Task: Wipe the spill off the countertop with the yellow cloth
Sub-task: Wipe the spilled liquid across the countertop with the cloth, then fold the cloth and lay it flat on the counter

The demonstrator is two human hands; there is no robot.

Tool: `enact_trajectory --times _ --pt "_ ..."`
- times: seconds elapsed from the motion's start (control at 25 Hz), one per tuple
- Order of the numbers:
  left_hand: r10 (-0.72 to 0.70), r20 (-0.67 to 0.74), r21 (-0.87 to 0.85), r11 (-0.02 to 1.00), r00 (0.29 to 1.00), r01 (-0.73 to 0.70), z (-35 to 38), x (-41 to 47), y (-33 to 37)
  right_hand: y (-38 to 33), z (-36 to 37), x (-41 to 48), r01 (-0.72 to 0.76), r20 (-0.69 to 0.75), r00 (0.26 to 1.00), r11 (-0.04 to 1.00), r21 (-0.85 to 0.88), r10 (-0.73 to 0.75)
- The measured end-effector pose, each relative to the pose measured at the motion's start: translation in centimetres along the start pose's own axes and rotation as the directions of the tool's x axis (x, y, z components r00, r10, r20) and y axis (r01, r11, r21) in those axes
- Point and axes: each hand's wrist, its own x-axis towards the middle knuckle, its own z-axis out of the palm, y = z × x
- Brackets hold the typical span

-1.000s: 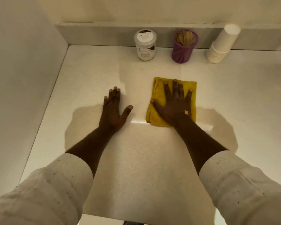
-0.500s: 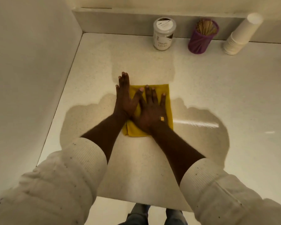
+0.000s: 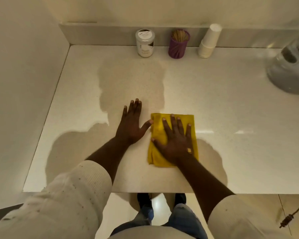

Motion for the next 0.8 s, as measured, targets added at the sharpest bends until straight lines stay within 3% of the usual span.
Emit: enact_trajectory --times 0.2,0.48,0.8 --pt "0.048 0.037 0.084 0.995 0.998 -0.051 1.2 -0.2 3.5 8.1 -2.4 -0.8 -0.138 0.071 0.988 0.990 -0.001 0.137" --pt "0.074 0.080 0.161 0.983 0.994 -0.086 3.3 1.9 9.6 15.0 -5.8 0.7 -0.068 0.252 0.966 0.998 0.004 0.065" --pt "0.046 0.082 0.220 0.973 0.996 -0.063 5.0 6.5 17.0 20.8 -9.0 2.3 -0.068 -0.139 0.986 0.988 0.142 0.088"
